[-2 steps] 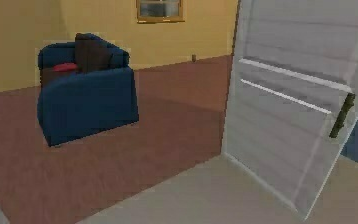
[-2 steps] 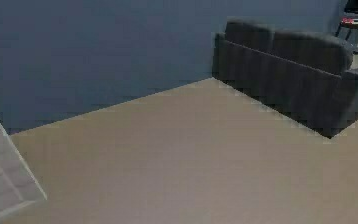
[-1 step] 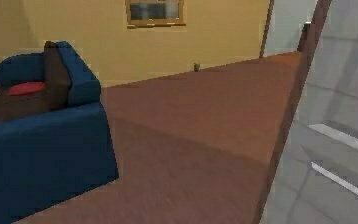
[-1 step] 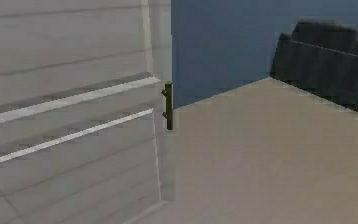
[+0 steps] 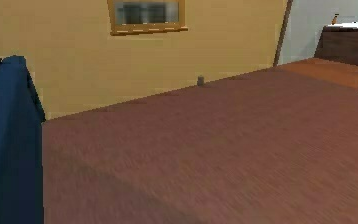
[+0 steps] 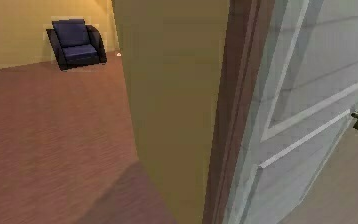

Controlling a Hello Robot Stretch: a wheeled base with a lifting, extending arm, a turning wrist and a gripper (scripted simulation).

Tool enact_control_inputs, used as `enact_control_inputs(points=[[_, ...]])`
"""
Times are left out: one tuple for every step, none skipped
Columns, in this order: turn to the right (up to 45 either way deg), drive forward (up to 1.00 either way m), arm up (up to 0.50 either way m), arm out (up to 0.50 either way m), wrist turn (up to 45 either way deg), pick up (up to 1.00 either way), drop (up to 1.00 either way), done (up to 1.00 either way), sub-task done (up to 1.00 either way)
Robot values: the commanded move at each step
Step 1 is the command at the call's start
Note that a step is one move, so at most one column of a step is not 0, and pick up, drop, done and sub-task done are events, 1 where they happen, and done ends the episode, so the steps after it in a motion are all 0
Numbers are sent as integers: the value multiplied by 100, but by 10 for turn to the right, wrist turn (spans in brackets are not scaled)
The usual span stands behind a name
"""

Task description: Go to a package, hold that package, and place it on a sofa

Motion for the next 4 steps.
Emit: enact_control_inputs(points=[[0, 10, 0, 0, 0, 0, 0, 0, 0], [450, 0, 0, 0, 0, 0, 0, 0, 0], [120, 0, 0, 0, 0, 0, 0, 0, 0], [0, 100, 0, 0, 0, 0, 0, 0, 0]])
